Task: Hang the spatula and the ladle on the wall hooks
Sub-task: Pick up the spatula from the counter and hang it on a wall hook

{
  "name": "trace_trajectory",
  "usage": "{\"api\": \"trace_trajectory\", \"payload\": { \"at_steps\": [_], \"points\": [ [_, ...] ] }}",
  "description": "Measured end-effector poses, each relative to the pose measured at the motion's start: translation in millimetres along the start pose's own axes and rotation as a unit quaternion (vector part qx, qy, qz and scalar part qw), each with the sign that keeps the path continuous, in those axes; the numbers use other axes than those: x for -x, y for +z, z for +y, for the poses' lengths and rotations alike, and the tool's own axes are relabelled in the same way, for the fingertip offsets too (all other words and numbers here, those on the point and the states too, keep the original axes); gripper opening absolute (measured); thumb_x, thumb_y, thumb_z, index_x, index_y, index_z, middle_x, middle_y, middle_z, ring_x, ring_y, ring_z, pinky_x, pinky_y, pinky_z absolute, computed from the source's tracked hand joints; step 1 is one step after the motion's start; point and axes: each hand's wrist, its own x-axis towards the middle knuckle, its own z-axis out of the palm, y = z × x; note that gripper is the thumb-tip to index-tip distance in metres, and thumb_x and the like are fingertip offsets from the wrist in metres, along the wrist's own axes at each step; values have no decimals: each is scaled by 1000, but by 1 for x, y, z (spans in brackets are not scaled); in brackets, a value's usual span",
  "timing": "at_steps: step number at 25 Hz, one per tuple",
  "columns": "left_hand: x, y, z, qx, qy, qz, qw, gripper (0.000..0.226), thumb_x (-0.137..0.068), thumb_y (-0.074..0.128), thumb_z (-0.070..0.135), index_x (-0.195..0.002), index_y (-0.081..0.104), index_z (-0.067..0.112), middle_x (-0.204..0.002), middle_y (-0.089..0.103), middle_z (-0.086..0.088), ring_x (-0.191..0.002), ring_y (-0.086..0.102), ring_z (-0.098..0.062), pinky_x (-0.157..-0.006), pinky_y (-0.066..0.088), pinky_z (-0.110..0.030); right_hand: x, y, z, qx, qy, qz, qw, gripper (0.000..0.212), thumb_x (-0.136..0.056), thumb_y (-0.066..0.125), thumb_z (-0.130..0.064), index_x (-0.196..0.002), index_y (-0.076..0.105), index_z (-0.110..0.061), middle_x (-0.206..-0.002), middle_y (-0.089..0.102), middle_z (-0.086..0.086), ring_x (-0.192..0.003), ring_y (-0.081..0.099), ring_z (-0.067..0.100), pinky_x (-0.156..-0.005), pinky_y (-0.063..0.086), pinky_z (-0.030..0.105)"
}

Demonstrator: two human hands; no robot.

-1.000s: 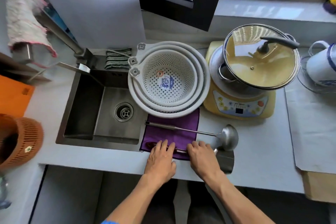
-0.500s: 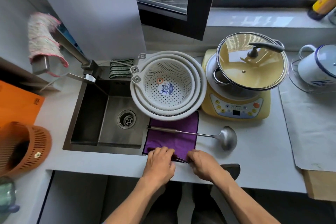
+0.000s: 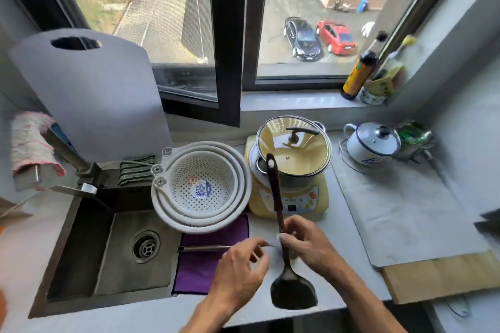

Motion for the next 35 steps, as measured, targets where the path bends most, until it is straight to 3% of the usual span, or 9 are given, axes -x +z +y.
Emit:
{"api": "trace_trajectory", "payload": {
  "at_steps": [2,4,6,12,18,21,24,31,35],
  "points": [
    [-21,10,38,27,47,-24,998,31,-82,60,43,-111,61,32,-95,71,10,-84,64,-5,-79,54,-32,4,-26,-19,-62,-15,96,993,5,-86,66,-3,-89,62,-1,-72,62,13,-58,60,18,-52,52,27],
    [-40,22,79,35,92,-31,995,30,-80,57,43,-107,60,32,-93,71,10,-83,64,-7,-77,55,-34,11,-56,-33,-100,-32,178,978,4,-84,68,-4,-87,65,-3,-76,68,22,-61,65,31,-54,57,36],
    [-57,35,114,27,117,-13,993,26,-80,56,45,-103,58,33,-89,71,9,-80,65,-9,-73,55,-35,18,-88,-40,-128,-47,236,962,3,-83,69,-3,-82,68,-6,-75,70,21,-61,66,30,-57,58,41],
    [-117,93,217,-34,205,-12,978,19,-85,55,35,-103,61,31,-94,64,3,-93,59,-18,-78,45,-33,32,-209,-38,-183,-101,346,914,11,-84,70,-4,-85,68,-15,-70,67,8,-57,66,23,-51,58,33],
    [-187,188,338,-38,238,-34,970,31,-89,54,35,-119,55,41,-116,60,11,-113,52,-8,-86,39,-20,30,-376,-7,-162,-143,416,883,5,-88,69,-17,-87,69,-23,-71,70,8,-56,67,18,-51,60,36],
    [-224,226,394,-36,251,-37,967,26,-90,55,31,-114,62,33,-110,62,4,-108,56,-13,-87,42,-23,24,-453,3,-120,-150,440,877,6,-88,69,-28,-86,67,-23,-72,71,9,-63,69,30,-60,61,51],
    [-259,253,441,-32,264,-13,964,16,-89,57,29,-103,65,27,-100,63,1,-99,58,-15,-85,45,-27,11,-519,-1,-98,-170,459,867,13,-87,67,-34,-81,65,-23,-70,71,6,-61,68,29,-58,60,54],
    [-336,278,513,-28,266,55,962,12,-89,53,28,-83,52,18,-76,49,8,-79,54,-16,-69,43,-35,-43,-613,-28,-48,-172,505,845,15,-87,67,-30,-80,64,-17,-65,69,4,-63,66,32,-66,59,54],
    [-368,292,532,-47,264,54,962,11,-90,50,25,-85,55,16,-82,55,7,-85,57,-21,-72,44,-36,-67,-642,-27,-22,-152,537,830,16,-89,67,-27,-82,66,-13,-74,74,7,-70,69,32,-69,59,51]
  ]
}}
